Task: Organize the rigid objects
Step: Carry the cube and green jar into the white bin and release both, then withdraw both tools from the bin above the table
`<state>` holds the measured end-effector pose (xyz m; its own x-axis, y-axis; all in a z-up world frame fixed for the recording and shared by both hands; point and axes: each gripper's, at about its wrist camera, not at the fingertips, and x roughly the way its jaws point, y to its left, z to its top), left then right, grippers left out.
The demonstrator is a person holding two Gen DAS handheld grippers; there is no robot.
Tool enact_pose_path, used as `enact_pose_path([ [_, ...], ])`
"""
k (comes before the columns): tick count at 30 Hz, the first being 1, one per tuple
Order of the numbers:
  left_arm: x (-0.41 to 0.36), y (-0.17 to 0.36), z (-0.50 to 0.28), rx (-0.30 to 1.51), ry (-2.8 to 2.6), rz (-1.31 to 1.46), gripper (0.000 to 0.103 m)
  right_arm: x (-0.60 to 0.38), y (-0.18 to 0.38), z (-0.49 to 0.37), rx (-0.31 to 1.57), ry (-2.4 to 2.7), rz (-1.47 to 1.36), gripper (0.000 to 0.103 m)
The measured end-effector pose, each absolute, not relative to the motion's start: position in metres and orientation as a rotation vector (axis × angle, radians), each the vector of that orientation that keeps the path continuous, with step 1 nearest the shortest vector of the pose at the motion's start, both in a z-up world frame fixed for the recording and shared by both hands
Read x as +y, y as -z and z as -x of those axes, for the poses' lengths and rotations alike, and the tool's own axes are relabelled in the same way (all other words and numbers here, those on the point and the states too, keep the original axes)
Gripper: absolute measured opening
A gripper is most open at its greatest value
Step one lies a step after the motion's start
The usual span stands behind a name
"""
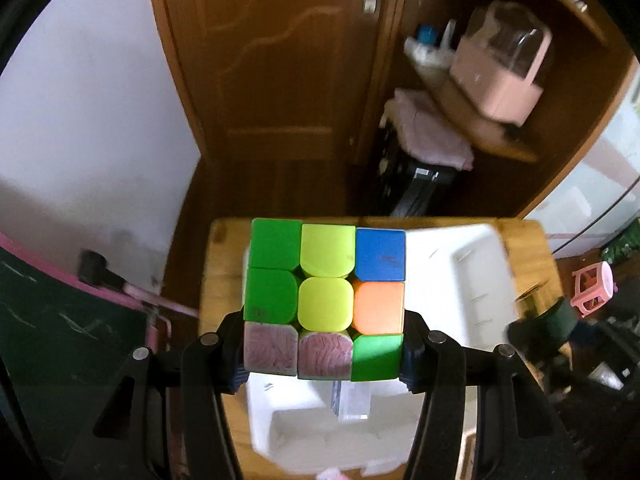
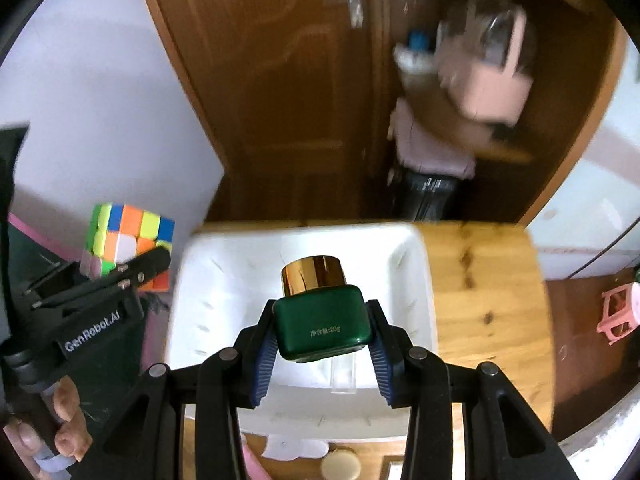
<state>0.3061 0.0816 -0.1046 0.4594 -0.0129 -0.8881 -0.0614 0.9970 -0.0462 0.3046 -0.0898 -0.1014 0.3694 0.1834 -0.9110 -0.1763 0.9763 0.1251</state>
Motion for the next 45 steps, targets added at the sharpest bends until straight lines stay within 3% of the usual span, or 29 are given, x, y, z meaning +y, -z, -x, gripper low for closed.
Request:
enact_pose_path([
  [8, 0.068, 0.194, -0.342, 1.222, -0.063, 0.094, 0.06, -0.083, 0.202, -0.344, 1.308, -0.225, -0.007, 0.042],
  [26, 0.068, 0.251, -0.367, 1.34, -0.075, 0.092, 0.06, -0.089, 0.256, -0.382, 1.418, -0.215, 0.004, 0.042],
  [28, 0.069, 0.252, -0.368, 1.349, -0.075, 0.1, 0.06, -0.089, 0.255, -0.382, 1.414, -0.229, -0.003, 0.047],
  [29, 0.07, 0.253, -0.368, 1.352, -0.084, 0.107, 0.06, -0.089, 0.253, -0.382, 1.407, -0.228, -0.001, 0.055],
  [30, 0.072, 0.252, -0.368, 1.347, -0.092, 0.114, 0.065, -0.089, 0.252, -0.381, 1.396, -0.224, 0.004, 0.064],
  [31, 0.073, 0.249, -0.368, 1.33, -0.099, 0.121, 0.075, -0.089, 0.249, -0.38, 1.38, -0.219, 0.014, 0.066],
  [37, 0.065, 0.194, -0.353, 1.188, -0.044, 0.119, 0.101, -0.09, 0.217, -0.36, 1.297, -0.246, 0.031, 0.067],
  [45, 0.054, 0.098, -0.329, 1.067, -0.005, 0.102, 0.101, -0.088, 0.153, -0.328, 1.216, -0.277, 0.034, 0.067],
])
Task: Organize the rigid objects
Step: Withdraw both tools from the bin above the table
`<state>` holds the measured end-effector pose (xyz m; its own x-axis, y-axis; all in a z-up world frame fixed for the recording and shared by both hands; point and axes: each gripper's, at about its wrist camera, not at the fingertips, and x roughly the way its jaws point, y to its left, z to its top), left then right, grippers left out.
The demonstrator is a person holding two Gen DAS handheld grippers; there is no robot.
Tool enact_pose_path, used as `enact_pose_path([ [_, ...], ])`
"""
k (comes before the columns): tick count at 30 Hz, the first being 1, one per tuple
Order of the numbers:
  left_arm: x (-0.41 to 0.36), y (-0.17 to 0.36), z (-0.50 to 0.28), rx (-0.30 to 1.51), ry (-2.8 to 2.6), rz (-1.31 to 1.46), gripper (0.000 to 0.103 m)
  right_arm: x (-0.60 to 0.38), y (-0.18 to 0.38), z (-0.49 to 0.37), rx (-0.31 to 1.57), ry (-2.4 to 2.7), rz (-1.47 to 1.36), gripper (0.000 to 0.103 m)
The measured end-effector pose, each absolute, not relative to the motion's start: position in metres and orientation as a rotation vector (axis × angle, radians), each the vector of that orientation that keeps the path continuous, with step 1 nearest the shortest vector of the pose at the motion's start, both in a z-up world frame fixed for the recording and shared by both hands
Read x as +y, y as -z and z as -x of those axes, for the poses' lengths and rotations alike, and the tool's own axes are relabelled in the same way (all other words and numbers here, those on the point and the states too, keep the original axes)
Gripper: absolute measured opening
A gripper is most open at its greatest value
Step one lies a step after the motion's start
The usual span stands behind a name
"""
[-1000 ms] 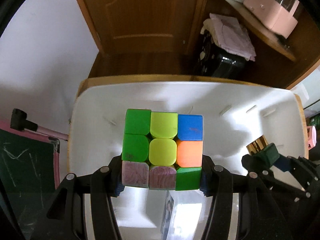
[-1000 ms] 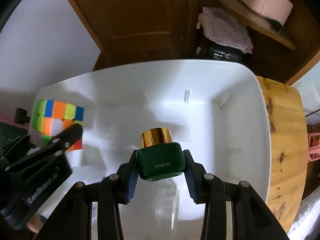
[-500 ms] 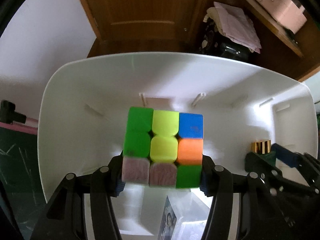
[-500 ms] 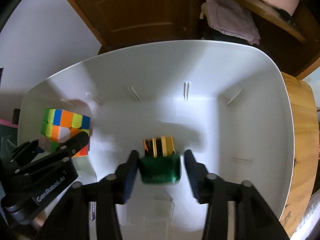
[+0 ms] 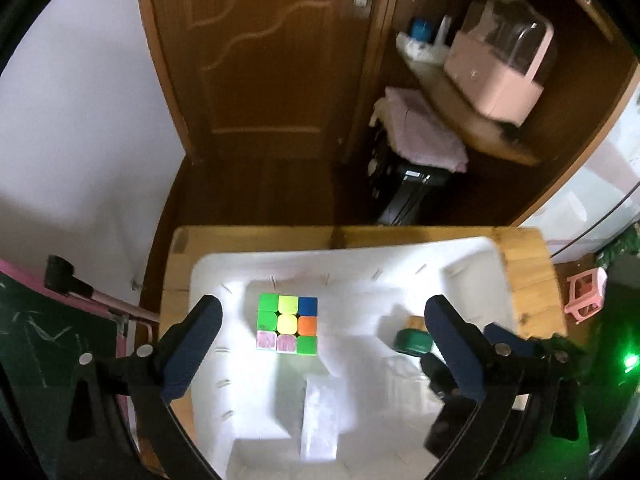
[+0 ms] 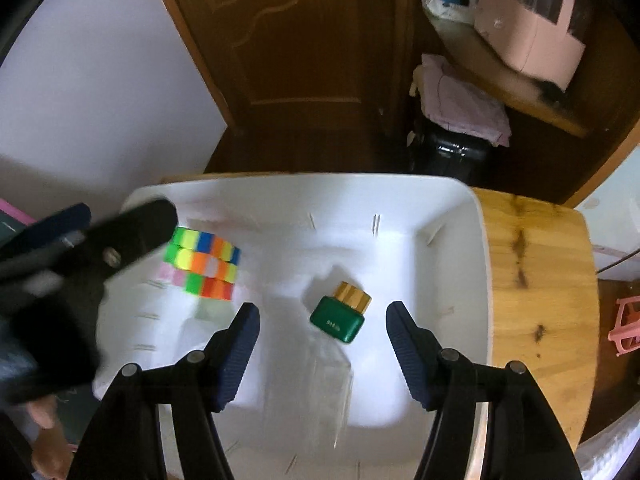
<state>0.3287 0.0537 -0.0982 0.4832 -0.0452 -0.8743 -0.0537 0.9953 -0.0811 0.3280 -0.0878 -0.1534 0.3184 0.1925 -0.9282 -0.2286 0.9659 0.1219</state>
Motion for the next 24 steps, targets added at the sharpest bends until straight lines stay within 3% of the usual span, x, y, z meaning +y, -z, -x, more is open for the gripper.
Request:
enact_pose_path([
  [12, 0.055, 0.005, -0.244, 1.001, -0.005, 0.103, 0.101, -0.108, 0.048, -0.241, 1.087, -0.265, -0.003, 0.067],
  [24, 0.044, -0.029, -0.156, 0.957, 0.099, 0.071, 0.101, -0.143, 0.014, -0.128, 1.05, -0.192, -0.048, 0.066],
])
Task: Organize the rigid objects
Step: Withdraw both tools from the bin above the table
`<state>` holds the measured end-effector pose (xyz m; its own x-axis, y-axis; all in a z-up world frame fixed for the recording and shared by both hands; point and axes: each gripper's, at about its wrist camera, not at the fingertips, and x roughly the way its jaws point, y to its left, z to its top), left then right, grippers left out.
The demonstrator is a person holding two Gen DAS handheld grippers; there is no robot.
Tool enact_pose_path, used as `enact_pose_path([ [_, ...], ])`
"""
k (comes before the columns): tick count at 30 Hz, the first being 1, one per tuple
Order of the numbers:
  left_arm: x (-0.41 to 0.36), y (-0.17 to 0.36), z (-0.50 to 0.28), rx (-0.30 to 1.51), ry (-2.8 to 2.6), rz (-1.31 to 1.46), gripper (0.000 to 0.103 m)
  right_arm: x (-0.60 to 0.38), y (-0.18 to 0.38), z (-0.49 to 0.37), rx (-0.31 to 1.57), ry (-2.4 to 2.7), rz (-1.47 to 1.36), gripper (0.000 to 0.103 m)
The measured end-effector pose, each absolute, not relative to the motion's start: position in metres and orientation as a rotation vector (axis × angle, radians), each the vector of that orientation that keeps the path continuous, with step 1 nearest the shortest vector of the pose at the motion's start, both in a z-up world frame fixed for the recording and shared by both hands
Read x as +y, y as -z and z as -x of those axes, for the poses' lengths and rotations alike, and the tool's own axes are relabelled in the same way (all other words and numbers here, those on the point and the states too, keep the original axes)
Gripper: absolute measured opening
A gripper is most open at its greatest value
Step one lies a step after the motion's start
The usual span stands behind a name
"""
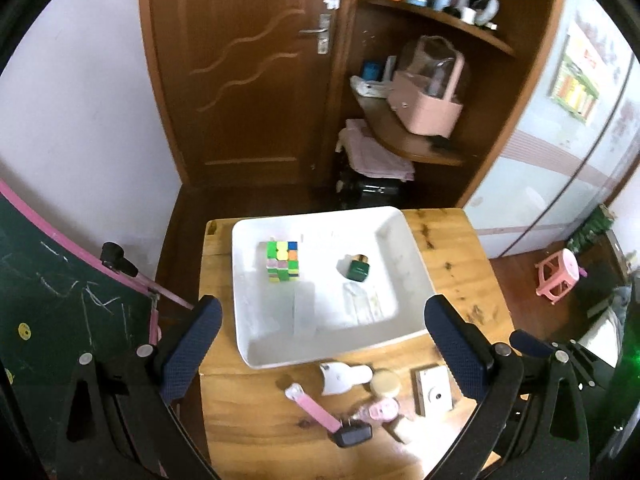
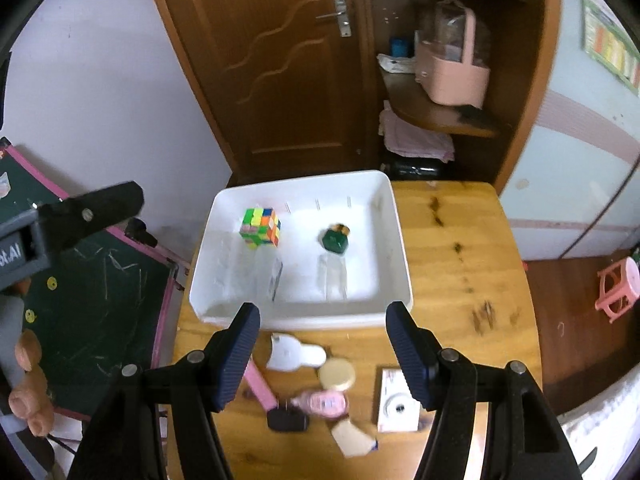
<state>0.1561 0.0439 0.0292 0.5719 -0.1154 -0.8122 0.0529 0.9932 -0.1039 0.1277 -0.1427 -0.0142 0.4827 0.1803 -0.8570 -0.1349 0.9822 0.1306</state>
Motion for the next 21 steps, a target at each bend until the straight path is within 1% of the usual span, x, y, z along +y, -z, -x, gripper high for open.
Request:
enact_pose_path([
  [10, 0.015, -0.018, -0.12, 0.97, 0.125, 0.056, 0.101, -0.189, 0.021, -0.069, 1.021, -0.158, 0.013, 0.066],
  [16, -0.003, -0.001, -0.11, 0.988, 0.074, 0.1, 0.101, -0.222, 0.037, -0.066, 1.053, -0.222, 0.002, 0.066],
  [21, -0.013, 0.029, -0.101, 1.044, -0.018, 0.136, 0.101, -0.242, 0.066, -0.077, 1.109, -0.295, 0.023, 0.066],
])
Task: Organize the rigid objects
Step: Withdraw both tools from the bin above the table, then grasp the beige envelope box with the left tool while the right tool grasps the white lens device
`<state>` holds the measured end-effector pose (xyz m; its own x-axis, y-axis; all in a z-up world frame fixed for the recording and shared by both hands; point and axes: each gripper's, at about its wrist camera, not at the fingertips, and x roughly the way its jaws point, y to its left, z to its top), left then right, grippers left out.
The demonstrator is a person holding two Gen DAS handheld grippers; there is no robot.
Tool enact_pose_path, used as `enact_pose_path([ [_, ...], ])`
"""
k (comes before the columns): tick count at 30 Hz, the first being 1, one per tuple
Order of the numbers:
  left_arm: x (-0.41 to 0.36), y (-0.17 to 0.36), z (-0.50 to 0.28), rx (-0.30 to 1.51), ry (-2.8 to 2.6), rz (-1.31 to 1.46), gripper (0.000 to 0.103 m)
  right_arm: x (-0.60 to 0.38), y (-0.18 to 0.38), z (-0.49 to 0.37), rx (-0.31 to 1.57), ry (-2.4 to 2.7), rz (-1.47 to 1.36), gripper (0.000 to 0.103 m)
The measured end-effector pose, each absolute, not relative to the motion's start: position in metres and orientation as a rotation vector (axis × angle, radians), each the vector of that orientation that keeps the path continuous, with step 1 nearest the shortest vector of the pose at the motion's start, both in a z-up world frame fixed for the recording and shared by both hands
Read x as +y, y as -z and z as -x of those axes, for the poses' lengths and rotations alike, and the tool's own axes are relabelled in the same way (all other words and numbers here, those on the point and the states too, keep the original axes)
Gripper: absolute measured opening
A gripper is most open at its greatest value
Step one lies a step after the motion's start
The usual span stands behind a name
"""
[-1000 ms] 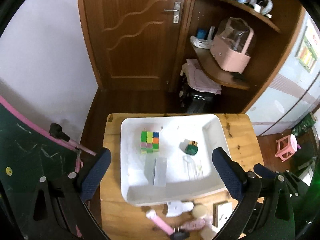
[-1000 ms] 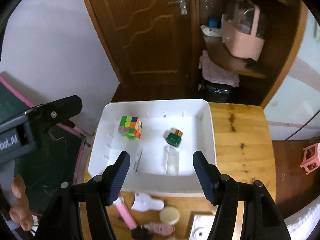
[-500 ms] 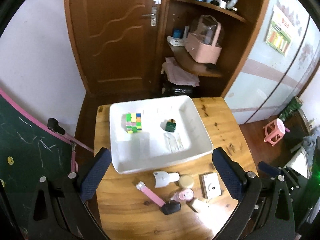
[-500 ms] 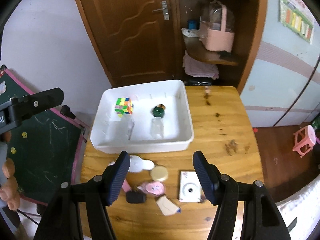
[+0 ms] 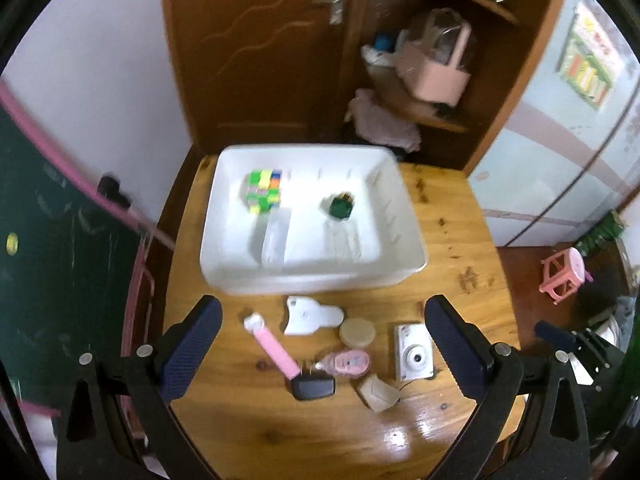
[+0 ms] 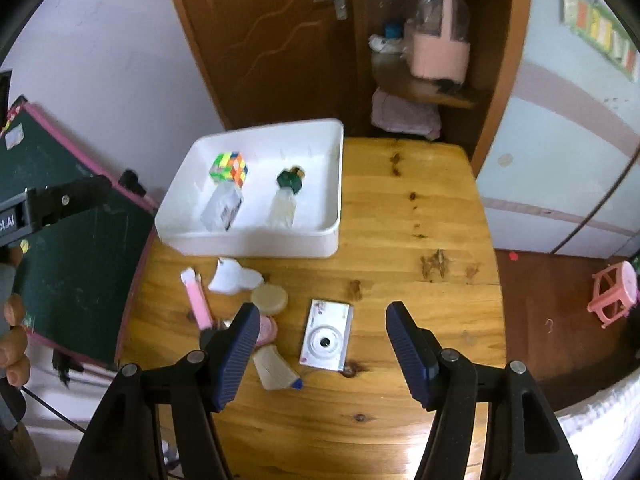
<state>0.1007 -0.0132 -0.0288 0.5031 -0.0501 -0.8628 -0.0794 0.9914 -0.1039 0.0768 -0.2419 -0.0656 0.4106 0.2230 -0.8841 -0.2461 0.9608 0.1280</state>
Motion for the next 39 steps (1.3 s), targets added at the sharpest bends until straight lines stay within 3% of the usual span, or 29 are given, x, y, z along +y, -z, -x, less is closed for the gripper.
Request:
enact_pose_path([
  [19, -0.074, 0.171, -0.041, 1.263, 0.152, 0.021, 0.101, -0.224, 0.223, -0.107, 1.371, -0.381, 0.013, 0.067],
  [36, -0.1, 0.212, -0.051, 1.251, 0.308, -0.168, 0.101, -0.188, 0.263, -0.113, 1.396, -0.268, 0.137, 0.068],
  [39, -0.102, 0.214, -0.056, 1.25, 0.327, -0.19, 0.101, -0.187, 0.263, -0.112, 1.384, -0.254, 0.173, 0.061],
])
